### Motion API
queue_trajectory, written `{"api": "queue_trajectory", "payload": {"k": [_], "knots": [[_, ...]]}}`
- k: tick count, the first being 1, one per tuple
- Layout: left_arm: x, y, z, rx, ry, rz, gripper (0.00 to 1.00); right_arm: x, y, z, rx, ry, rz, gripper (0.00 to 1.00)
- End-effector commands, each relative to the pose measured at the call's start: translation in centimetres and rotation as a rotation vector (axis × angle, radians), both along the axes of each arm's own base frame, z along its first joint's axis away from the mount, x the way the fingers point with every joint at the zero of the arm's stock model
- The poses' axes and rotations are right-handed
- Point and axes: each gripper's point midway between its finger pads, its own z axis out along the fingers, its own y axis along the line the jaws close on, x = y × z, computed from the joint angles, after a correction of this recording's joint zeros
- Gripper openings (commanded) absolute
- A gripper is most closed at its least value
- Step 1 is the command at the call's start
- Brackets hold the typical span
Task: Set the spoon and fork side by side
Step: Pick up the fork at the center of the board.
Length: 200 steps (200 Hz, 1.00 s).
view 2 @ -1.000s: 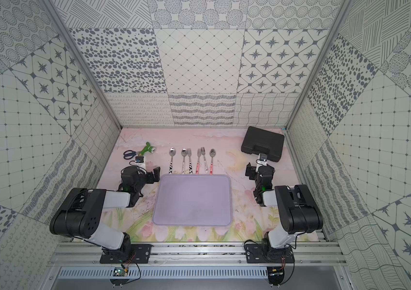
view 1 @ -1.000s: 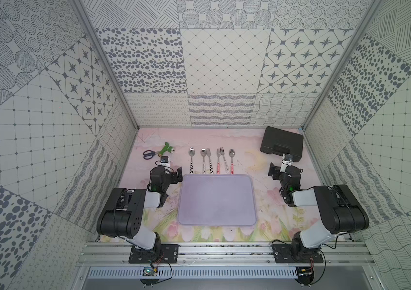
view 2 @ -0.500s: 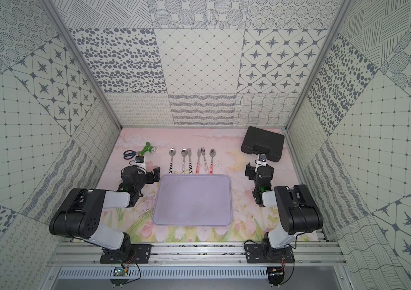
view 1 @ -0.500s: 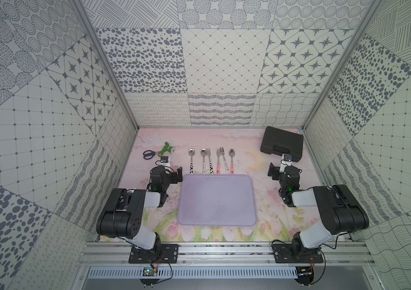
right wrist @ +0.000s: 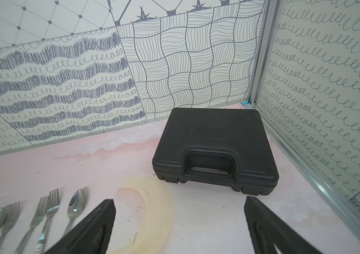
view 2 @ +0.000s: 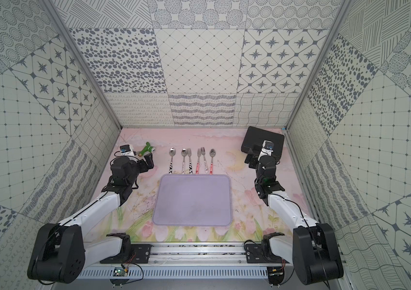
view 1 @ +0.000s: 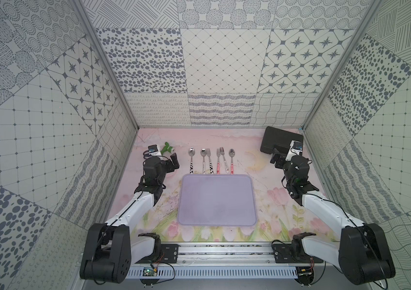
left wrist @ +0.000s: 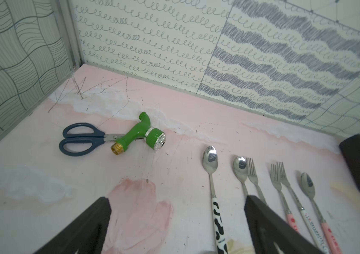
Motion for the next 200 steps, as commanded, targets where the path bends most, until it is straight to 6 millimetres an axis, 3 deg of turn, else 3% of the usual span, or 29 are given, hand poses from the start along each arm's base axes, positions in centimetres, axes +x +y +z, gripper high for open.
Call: {"api": "queue_trajectory", "payload": {"k": [1,29,59,90,141,200], "knots": [[-4.0,1.0,-4.1,-0.405,0.264,0.222,1.0,-1.6,-0.3,0.0,0.215,0.074,-0.062,0.97],[-3.4,-1.5,-3.2,-0.443,0.299,0.12,1.0,-2.7,1.4,1.0,0.24,0.095,0.047,0.97],[-2.7,-4.0,-2.8,-0.44,0.385,0.039,1.0,-3.5,3.3,0.6,0.248,0.148,0.156,0.97],[-1.5,-7.5,-2.9,-0.424,0.488,-0.043,0.9,-3.8,4.6,-0.4,0.248,0.204,0.213,0.96],[0.4,-14.1,-5.4,-0.356,0.7,-0.15,0.72,-3.9,5.6,-1.0,0.265,0.222,0.232,0.97],[2.6,-21.4,-7.6,-0.251,0.816,-0.239,0.64,-4.0,6.1,-1.4,0.297,0.225,0.244,0.97]]}}
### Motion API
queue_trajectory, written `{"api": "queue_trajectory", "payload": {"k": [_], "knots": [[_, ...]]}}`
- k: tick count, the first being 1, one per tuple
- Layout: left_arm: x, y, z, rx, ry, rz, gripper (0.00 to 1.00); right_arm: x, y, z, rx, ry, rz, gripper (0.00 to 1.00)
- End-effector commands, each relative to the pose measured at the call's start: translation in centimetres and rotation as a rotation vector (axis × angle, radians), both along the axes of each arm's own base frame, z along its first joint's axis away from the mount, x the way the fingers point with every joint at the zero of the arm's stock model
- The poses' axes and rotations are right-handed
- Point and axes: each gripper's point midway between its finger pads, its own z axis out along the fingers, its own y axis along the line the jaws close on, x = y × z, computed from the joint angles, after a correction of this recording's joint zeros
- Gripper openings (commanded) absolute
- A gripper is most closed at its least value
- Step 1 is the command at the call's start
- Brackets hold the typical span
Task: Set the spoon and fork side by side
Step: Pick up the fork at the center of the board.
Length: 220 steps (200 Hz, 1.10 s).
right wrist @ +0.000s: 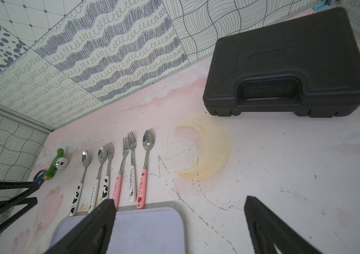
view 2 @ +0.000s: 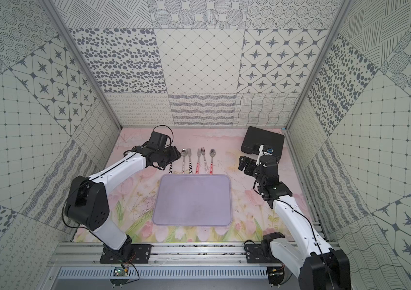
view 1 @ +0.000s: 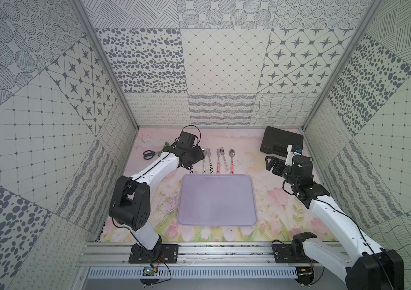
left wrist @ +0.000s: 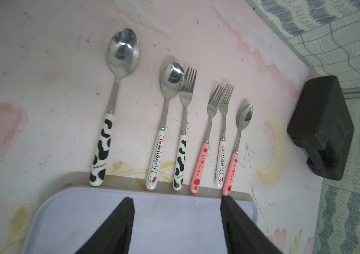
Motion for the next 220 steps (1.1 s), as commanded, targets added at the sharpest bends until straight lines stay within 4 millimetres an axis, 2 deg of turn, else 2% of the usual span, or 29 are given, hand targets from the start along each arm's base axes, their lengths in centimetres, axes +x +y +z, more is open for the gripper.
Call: {"api": "queue_trajectory", "payload": {"k": [1,31,68,121,220], "knots": [[-1.3,-3.3,-2.4,0.065,0.147,-0.071,0.64,0.4,0.6,0.7,0.031,-0.022,0.015,0.97],[-0.2,-5.4,-3.7,0.103,0.185,-0.1,0.61,0.2,0.7,0.9,0.033,-0.028,0.018,0.97],[0.9,-6.3,-5.7,0.158,0.231,-0.106,0.57,0.2,0.6,0.5,0.033,-0.021,0.01,0.97],[1.9,-6.1,-7.9,0.238,0.28,-0.107,0.51,0.1,0.5,0.4,0.032,-0.02,0.004,0.97],[1.7,-4.5,-10.8,0.316,0.344,-0.096,0.48,0.1,0.5,0.3,0.039,-0.015,0.004,0.97]]}}
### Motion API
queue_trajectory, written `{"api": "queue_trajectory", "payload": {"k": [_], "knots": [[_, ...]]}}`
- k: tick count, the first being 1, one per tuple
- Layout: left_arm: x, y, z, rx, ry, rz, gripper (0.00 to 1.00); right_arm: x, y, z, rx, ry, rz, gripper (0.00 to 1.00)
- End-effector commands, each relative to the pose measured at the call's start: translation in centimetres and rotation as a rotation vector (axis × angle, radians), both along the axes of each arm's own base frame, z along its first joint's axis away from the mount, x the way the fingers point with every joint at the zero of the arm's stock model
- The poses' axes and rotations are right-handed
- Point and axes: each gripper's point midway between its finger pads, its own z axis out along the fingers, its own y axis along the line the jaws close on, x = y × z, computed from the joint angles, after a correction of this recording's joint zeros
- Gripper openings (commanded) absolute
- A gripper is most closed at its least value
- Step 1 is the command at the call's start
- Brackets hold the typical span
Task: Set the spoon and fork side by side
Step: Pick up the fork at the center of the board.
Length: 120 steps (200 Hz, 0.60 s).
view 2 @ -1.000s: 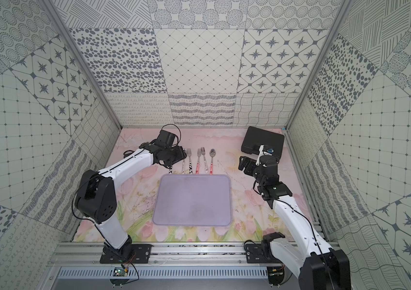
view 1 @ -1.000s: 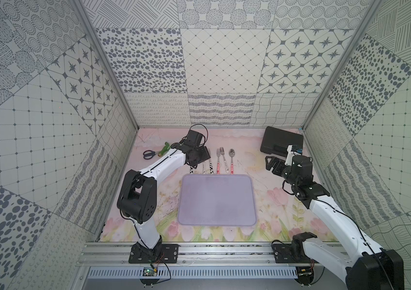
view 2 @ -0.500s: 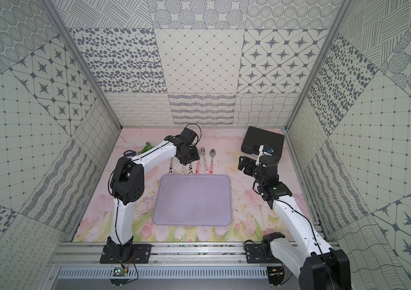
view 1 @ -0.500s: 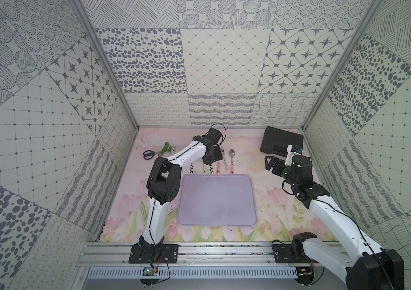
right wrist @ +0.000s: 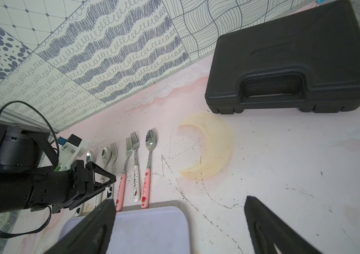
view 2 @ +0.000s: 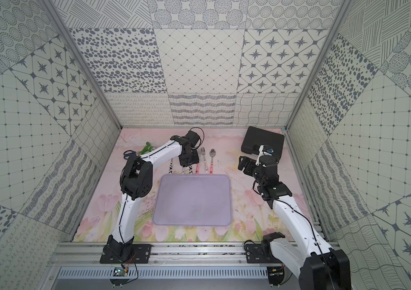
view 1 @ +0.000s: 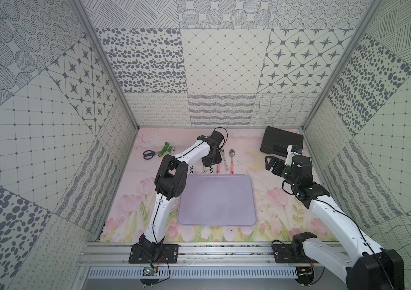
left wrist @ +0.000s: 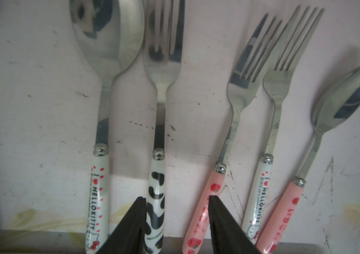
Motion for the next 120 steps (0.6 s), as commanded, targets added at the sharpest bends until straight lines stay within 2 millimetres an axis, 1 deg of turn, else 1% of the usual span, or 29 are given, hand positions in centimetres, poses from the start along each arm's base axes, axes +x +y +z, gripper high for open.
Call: {"api": "queue_trajectory", "payload": {"k": [1,33,62,75,93,120], "knots": [[-0.9,1.6,-0.8,0.069,0.05,-0.01,0.48,0.2,0.2,0.2,0.014,-0.019,0.001,0.97],[-0.6,1.7,-1.4,0.065,0.06,-0.01,0.45,0.2,0.2,0.2,0.016,-0.018,-0.001,0.97],[-0.5,1.8,-2.0,0.072,0.077,-0.016,0.4,0.2,0.2,0.2,0.015,-0.018,-0.003,0.97],[-0.5,1.9,-2.2,0.073,0.084,-0.019,0.34,0.2,0.1,0.2,0.016,-0.017,-0.005,0.97],[-0.6,2.0,-2.4,0.077,0.091,-0.021,0.28,0.2,0.1,0.1,0.016,-0.016,-0.005,0.97],[-0.5,2.0,-2.4,0.079,0.097,-0.028,0.16,0.2,0.1,0.0,0.017,-0.013,-0.006,0.97]]}}
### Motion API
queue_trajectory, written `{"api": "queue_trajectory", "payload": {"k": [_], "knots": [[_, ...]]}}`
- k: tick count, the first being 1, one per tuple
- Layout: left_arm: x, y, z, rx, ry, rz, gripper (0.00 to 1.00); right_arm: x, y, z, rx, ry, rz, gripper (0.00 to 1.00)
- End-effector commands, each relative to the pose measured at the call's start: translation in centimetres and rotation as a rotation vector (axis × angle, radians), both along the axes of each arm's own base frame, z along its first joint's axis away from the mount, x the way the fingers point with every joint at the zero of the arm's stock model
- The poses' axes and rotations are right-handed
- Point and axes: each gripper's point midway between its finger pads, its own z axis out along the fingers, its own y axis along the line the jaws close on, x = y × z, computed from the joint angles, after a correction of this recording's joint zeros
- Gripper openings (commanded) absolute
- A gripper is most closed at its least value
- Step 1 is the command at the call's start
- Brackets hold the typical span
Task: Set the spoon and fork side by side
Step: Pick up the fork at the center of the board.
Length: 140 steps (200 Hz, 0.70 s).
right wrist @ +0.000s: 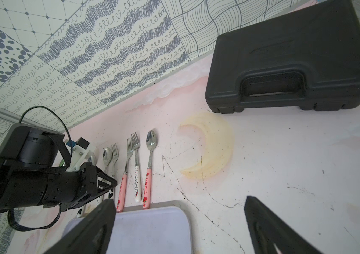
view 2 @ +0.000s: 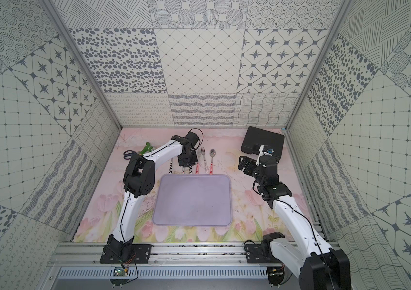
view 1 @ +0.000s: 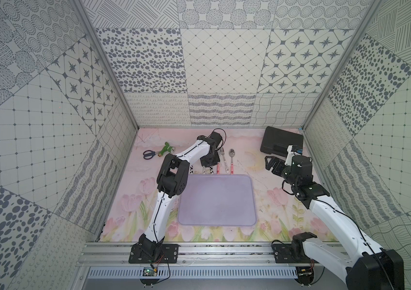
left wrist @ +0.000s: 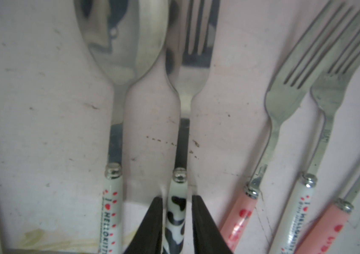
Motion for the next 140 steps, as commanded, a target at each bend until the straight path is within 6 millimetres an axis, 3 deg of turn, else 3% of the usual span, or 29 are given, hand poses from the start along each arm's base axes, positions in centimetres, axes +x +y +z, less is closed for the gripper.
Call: {"api": "queue_trajectory", "payload": {"k": [1,38,75,140], "knots": [[-0.8,1.0,-0.7,0.044,0.049,-0.021,0.15,0.2,0.2,0.0,0.007,-0.015,-0.001,0.97],[-0.8,0.9,-0.6,0.048,0.059,-0.04,0.0,0.2,0.2,0.1,0.01,-0.016,-0.002,0.97],[-0.6,0.6,0.5,0.035,0.036,-0.055,0.0,0.2,0.1,0.1,0.012,-0.016,-0.003,0.97],[-0.6,-0.2,4.6,0.01,-0.055,-0.106,0.0,0.2,0.1,0.1,0.01,-0.017,-0.003,0.97]]}}
